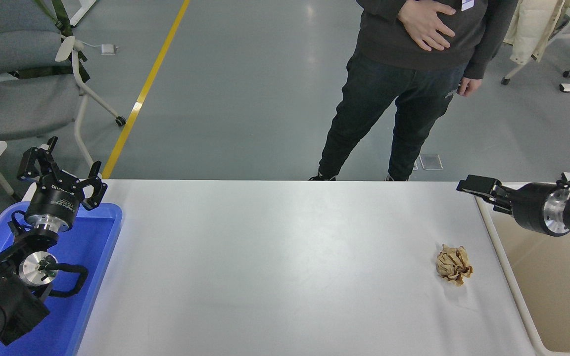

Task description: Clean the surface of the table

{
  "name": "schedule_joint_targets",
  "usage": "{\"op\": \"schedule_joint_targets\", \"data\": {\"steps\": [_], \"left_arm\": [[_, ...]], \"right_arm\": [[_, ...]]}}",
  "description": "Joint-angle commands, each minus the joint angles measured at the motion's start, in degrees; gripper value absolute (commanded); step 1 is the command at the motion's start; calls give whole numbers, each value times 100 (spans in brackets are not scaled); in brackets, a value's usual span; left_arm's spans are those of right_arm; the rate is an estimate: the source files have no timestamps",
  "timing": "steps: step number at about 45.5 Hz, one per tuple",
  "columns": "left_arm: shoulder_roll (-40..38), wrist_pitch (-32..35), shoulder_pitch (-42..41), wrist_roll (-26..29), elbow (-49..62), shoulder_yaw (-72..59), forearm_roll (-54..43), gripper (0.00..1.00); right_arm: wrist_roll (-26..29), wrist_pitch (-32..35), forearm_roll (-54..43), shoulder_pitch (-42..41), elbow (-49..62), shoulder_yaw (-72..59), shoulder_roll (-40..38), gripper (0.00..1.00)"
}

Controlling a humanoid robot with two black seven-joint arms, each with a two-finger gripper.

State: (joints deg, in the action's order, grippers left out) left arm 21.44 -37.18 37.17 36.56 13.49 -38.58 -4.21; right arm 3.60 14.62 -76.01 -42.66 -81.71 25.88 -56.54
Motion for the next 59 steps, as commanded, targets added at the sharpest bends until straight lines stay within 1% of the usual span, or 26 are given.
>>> {"op": "schedule_joint_targets", "data": {"steps": [1, 9, 14, 16, 19, 26, 32, 42, 59], "left_arm": [[0, 0, 0, 0, 5, 0, 0, 100], [0, 0, 0, 0, 5, 0, 0, 100], [0, 0, 0, 0, -4, 0, 0, 100], [0, 0, 0, 0, 5, 0, 0, 100], [0, 0, 0, 0, 5, 0, 0, 100], [0, 0, 0, 0, -4, 0, 0, 100], [0, -9, 0, 0, 5, 0, 0, 100], [0, -9, 0, 0, 5, 0, 0, 100], [0, -9, 0, 0, 5, 0, 0, 100]], "right_arm": [[-1064, 67, -1311, 3, -4, -514, 3, 98], [-1081, -407, -1443, 143, 470, -988, 389, 98], [-1072, -671, -1496, 231, 883, -1173, 784, 98], [-1072, -1012, -1513, 319, 1217, -1199, 1004, 99], [-1072, -1190, -1557, 442, 1411, -1226, 1154, 99], [-1072, -1295, -1566, 609, 1473, -1252, 1260, 99], [-1055, -1681, -1575, 724, 1482, -1234, 1400, 99], [-1064, -2130, -1584, 715, 1921, -1226, 1532, 99], [-1072, -2280, -1575, 750, 2027, -1235, 1602, 99]]}}
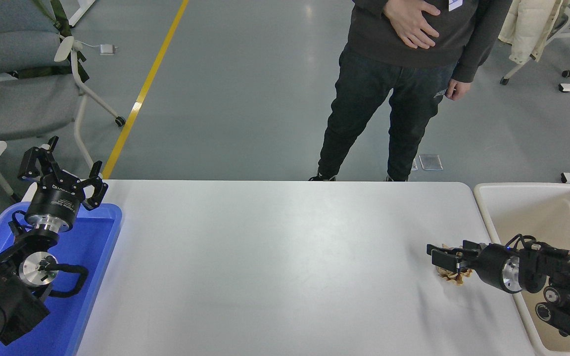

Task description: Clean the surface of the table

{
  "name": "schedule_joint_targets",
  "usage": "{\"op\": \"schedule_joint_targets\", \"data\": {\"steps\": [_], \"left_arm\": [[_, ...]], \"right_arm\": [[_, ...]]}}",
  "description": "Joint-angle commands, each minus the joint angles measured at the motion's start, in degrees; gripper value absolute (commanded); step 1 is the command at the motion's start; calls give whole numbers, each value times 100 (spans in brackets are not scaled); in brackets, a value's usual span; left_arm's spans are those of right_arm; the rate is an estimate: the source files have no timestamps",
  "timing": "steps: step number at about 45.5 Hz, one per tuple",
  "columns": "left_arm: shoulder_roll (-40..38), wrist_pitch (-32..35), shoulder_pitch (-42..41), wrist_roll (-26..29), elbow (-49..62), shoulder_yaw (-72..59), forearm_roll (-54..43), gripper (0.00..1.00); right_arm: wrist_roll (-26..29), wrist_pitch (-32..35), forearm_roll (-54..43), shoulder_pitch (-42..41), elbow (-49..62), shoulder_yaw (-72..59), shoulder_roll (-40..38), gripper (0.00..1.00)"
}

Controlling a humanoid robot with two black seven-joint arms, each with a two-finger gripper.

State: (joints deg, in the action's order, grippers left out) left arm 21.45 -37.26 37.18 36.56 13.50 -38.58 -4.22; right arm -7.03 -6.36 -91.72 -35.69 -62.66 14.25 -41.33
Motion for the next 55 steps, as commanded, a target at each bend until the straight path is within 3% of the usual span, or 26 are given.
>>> {"op": "schedule_joint_targets", "data": {"steps": [1, 14, 55], "left_arm": [[0, 0, 0, 0, 3, 0, 0, 100], [0, 0, 0, 0, -5, 0, 0, 100], [0, 0, 0, 0, -5, 0, 0, 100]], "right_arm": [[0, -207, -4, 71, 157, -80, 107, 99], [0, -656, 66, 212, 1001, -71, 696, 99], [-53, -1086, 225, 476, 1555, -80, 898, 99]]}}
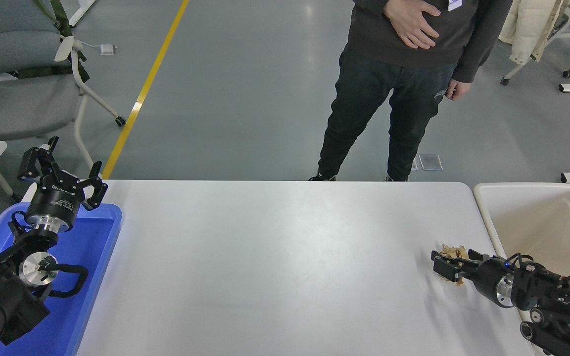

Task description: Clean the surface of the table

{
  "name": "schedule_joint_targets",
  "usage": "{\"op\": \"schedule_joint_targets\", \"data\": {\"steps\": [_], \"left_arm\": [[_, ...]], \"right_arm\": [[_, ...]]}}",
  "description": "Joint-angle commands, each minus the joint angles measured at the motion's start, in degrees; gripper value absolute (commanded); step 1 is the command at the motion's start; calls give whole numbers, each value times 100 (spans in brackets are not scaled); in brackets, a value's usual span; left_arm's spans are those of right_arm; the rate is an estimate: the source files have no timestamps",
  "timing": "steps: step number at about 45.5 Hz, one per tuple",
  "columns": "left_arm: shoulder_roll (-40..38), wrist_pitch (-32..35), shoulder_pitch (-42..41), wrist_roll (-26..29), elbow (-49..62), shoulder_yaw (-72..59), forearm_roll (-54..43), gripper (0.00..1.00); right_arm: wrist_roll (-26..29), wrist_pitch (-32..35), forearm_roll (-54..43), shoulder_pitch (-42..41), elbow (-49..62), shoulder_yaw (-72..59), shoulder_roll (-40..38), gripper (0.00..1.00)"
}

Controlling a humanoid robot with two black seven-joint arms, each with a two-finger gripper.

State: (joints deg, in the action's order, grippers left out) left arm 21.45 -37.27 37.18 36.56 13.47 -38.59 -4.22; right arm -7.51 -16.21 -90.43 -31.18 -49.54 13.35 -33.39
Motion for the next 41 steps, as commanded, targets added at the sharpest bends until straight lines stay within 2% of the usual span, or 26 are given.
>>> {"op": "schedule_joint_targets", "data": {"steps": [1, 15, 17, 23, 27, 29, 31, 33, 36, 41], "left_arm": [[0, 0, 0, 0, 6, 0, 0, 100], [0, 0, 0, 0, 6, 0, 0, 100], [0, 0, 0, 0, -3, 0, 0, 100], [0, 0, 0, 0, 6, 0, 0, 100], [0, 0, 0, 0, 6, 0, 0, 100], [0, 0, 0, 0, -3, 0, 0, 100], [0, 0, 0, 0, -3, 0, 0, 100], [0, 0, 0, 0, 6, 0, 0, 100], [0, 0, 0, 0, -3, 0, 0, 100], [0, 0, 0, 0, 6, 0, 0, 100]], "right_arm": [[-5, -102, 96, 24, 260, 10, 104, 99], [-13, -111, 104, 42, 322, -25, 113, 97], [-13, -93, 104, 50, 383, -43, 122, 87], [-13, -111, 385, 33, 428, -140, 227, 76], [-31, -111, 500, 42, 392, -148, 236, 73], [-49, -111, 500, 42, 384, -148, 236, 67], [-110, -102, 500, 42, 366, -192, 236, 53], [-197, -93, 509, 15, 366, -280, 236, 34], [-277, -67, 526, -2, 366, -394, 236, 0], [-286, -5, 991, -20, 349, -474, 236, 0]]}}
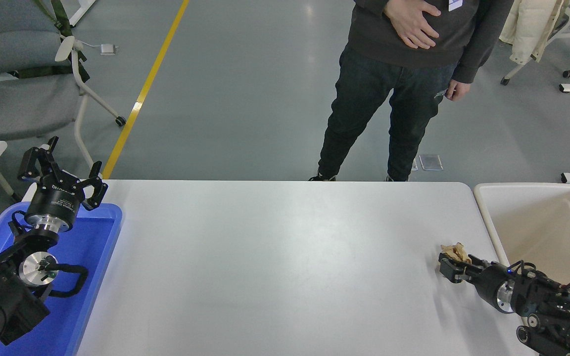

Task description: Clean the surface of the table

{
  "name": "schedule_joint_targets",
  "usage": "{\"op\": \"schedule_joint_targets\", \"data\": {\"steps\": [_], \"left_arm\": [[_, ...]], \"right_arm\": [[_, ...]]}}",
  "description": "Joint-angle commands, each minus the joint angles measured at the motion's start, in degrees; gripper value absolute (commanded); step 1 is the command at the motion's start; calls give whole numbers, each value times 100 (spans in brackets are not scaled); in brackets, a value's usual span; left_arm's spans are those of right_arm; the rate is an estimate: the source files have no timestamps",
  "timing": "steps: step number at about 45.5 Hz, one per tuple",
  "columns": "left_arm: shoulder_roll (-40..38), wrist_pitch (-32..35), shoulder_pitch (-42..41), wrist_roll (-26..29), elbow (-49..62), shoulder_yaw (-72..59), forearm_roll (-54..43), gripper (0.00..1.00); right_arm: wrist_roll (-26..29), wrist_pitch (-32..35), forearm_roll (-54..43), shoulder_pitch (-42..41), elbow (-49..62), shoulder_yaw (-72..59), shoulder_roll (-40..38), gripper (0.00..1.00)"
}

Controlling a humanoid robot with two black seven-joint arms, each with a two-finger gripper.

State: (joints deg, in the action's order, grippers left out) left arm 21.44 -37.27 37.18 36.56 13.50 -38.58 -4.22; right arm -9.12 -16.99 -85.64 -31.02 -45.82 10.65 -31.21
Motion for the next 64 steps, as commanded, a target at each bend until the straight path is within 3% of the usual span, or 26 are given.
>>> {"op": "schedule_joint_targets", "data": {"steps": [1, 13, 30, 42, 52, 64], "left_arm": [[0, 0, 0, 0, 3, 0, 0, 100], [0, 0, 0, 0, 3, 0, 0, 100], [0, 0, 0, 0, 3, 0, 0, 100], [0, 0, 0, 0, 3, 0, 0, 100], [0, 0, 0, 0, -5, 0, 0, 100], [0, 9, 0, 0, -5, 0, 0, 100]], "right_arm": [[-133, 81, 661, -36, -41, -212, 18, 0], [-406, 450, 1347, -370, -216, -283, -262, 0], [-274, 512, 3096, -1195, -2747, -283, -1932, 0], [-274, 696, 3396, -1740, -3925, -248, -3197, 0], [-283, 1311, 3554, -2040, -4523, 261, -4155, 0], [-318, 1804, 3738, -2048, -4611, 816, -4613, 0]]}}
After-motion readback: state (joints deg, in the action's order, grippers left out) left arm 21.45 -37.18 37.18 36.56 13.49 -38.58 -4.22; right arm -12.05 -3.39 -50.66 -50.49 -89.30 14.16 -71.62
